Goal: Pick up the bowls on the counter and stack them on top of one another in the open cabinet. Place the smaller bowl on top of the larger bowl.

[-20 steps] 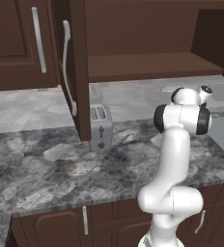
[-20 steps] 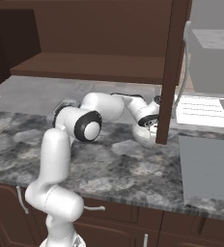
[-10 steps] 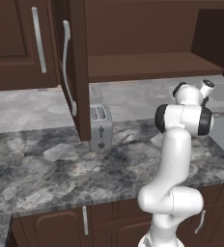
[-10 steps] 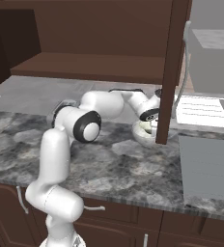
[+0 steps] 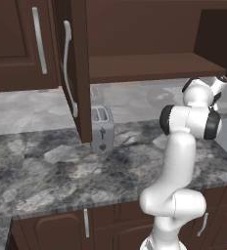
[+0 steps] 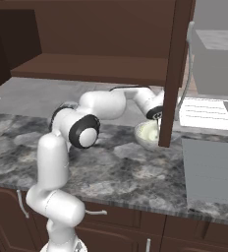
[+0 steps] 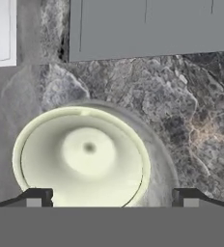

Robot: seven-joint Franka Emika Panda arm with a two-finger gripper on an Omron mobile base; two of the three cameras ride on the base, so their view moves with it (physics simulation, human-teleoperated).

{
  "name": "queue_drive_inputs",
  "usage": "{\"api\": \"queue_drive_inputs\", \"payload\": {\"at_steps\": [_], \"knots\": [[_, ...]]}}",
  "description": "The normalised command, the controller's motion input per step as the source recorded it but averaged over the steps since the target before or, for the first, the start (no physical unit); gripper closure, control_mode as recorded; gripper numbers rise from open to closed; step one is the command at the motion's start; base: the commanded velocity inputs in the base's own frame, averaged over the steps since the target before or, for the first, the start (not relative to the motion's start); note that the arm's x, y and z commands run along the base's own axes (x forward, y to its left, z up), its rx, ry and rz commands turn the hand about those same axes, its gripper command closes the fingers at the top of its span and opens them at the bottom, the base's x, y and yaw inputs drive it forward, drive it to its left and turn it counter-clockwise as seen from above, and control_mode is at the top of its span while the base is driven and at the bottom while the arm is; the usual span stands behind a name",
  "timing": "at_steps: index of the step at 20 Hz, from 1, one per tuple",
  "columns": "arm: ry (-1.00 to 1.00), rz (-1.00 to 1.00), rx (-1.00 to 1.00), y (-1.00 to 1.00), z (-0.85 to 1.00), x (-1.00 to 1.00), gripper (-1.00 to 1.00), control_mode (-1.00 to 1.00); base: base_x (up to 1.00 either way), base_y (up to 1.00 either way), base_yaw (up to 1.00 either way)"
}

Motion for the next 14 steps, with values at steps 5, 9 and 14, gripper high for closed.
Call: {"api": "queue_drive_inputs", "payload": {"at_steps": [5, 9, 14], "knots": [[-0.04, 0.11, 0.06, -0.14, -0.02, -0.51, -1.00, -1.00, 0.00, 0.00, 0.00], [0.00, 0.14, 0.01, -0.01, -0.13, -0.26, -1.00, -1.00, 0.00, 0.00, 0.00], [-0.01, 0.09, 0.01, 0.07, -0.23, -0.07, -1.00, -1.00, 0.00, 0.00, 0.00]]}}
